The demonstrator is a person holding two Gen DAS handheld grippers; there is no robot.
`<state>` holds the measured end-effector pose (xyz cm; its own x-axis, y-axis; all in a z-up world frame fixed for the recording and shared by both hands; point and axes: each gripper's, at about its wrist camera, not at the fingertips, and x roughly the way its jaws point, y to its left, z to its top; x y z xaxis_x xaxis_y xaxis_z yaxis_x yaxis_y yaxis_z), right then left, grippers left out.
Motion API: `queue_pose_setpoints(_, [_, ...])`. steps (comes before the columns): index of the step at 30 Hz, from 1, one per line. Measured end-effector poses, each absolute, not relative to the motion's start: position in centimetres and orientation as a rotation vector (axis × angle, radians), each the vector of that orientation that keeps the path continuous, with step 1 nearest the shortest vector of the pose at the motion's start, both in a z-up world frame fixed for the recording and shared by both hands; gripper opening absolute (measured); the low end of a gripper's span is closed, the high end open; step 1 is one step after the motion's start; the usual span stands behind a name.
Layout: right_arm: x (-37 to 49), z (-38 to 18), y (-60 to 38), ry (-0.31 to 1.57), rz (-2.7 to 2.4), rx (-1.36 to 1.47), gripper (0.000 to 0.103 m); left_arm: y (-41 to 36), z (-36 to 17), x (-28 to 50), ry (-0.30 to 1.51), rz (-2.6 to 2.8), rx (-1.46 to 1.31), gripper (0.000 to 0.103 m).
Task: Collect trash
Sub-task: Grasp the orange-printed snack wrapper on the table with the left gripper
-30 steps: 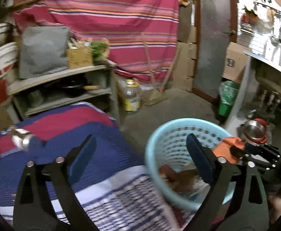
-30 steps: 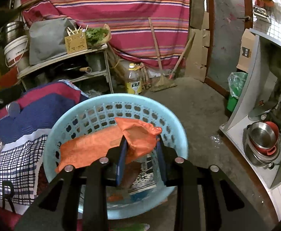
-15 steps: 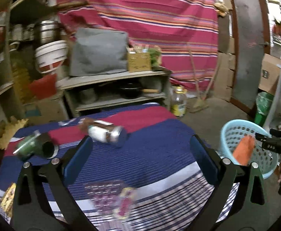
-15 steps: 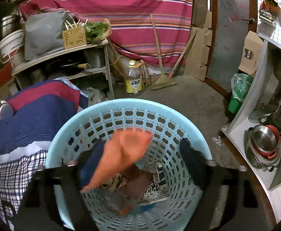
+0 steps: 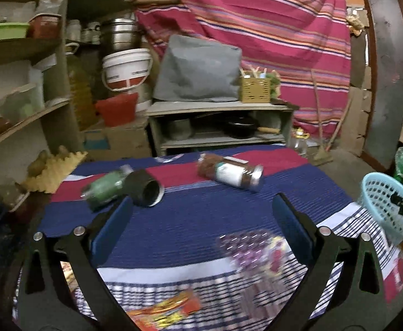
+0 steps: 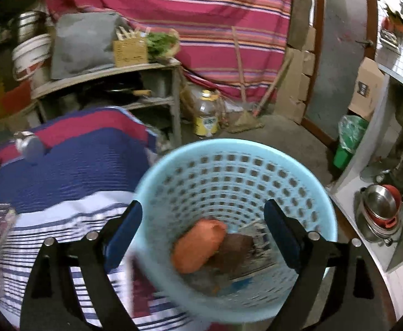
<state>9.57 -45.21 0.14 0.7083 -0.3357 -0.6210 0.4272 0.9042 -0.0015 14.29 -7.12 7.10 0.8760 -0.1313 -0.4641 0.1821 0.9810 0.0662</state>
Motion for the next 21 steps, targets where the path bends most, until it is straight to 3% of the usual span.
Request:
queue_pose_setpoints(6, [9.6,0.9,-39.1,0.634,-0.318,0.122,0.089,-3.2,5.4,13.8,0.529,-0.148,0.064,0.097])
queue_pose_setpoints(9, [9.5,0.7,-36.0,0.628,-0.27,0.105,0.095,-1.7,4.3,13.0,0.547,-0.137,0.064,0.097])
queue_pose_setpoints(21, [9.9,-0.1,-29.3,0.651,-0.175,0.051,0.095,2.9,-1.8,12.7,0.694,-0.156,0.083,0.097])
